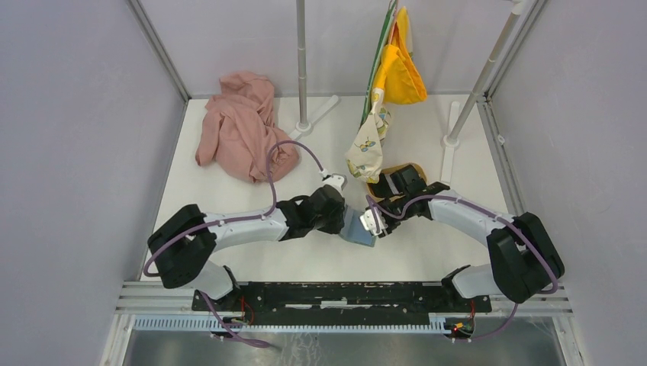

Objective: Put the credit cards into the card holder
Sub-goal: Close the card holder at the center of the board.

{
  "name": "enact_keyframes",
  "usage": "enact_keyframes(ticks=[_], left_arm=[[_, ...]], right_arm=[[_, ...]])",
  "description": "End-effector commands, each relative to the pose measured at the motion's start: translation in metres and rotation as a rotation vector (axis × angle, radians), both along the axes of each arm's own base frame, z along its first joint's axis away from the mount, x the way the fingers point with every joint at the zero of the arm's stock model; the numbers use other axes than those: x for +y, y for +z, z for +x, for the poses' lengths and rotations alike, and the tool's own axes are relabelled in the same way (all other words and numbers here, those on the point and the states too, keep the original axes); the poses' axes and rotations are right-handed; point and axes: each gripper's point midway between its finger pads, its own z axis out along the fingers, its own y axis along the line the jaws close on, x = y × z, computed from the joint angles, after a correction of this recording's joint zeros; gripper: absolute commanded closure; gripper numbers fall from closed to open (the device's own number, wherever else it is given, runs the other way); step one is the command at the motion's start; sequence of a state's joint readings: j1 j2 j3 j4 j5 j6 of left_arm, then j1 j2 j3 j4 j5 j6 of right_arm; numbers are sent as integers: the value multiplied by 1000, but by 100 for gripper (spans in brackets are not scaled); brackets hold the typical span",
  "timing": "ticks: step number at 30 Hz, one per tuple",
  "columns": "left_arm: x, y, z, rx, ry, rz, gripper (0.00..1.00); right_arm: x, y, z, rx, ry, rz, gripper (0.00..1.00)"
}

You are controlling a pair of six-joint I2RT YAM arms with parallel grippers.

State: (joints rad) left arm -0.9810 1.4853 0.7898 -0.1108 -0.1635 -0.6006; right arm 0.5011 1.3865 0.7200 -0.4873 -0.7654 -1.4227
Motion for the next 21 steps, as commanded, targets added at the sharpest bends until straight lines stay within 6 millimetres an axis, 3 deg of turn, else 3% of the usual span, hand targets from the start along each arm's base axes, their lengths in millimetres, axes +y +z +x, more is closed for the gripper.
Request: enact_keyframes(ticks=[1, 7, 11, 12, 16, 21], left_arm=[[-11, 1, -2, -26, -56, 74, 68], [-29, 13, -2, -43, -83, 21, 67], [-27, 10, 3, -56, -66, 44, 95], [-25, 9, 3, -56, -59, 58, 98], [-14, 14, 1, -73, -36, 73, 98], [-6, 24, -1, -110, -41, 122, 98]], right_arm=[[-10, -10, -14, -54, 127, -31, 50], [-20, -15, -20, -27, 166, -87, 52], [-19, -2, -16, -37, 141, -52, 52], [-20, 0, -13, -41, 117, -50, 52], [-30, -2, -6, -87, 37, -73, 52], [-40, -16, -31, -33, 116, -108, 55]])
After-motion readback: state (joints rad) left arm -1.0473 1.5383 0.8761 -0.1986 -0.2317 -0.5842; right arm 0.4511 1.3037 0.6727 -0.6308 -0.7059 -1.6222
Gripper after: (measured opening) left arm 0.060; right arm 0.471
